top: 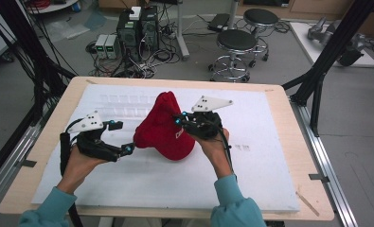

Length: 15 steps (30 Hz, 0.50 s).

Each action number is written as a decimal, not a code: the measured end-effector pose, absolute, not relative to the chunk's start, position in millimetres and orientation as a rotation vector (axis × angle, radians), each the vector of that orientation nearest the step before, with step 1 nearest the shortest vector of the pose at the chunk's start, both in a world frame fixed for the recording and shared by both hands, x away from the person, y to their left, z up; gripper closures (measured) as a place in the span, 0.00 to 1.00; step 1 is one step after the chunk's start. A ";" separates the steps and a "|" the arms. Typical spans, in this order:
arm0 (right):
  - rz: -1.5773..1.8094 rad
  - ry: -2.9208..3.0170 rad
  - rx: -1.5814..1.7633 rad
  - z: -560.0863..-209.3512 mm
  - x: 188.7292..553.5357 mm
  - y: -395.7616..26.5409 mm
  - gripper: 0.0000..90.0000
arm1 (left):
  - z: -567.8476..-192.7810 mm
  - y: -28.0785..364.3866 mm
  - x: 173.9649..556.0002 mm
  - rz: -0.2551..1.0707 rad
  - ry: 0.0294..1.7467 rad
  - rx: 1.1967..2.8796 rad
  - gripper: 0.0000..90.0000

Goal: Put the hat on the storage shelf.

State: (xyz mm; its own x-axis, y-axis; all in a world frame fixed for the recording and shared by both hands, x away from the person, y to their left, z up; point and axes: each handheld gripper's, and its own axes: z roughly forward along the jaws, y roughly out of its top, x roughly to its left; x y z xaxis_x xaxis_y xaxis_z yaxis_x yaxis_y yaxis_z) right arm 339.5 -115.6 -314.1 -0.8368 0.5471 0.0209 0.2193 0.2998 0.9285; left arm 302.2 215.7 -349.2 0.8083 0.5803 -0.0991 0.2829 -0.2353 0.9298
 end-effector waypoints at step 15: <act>1.564 2.213 0.728 -306.2 339.2 -110.3 0.97 | -376.4 209.0 288.5 0.293 0.729 1.764 0.08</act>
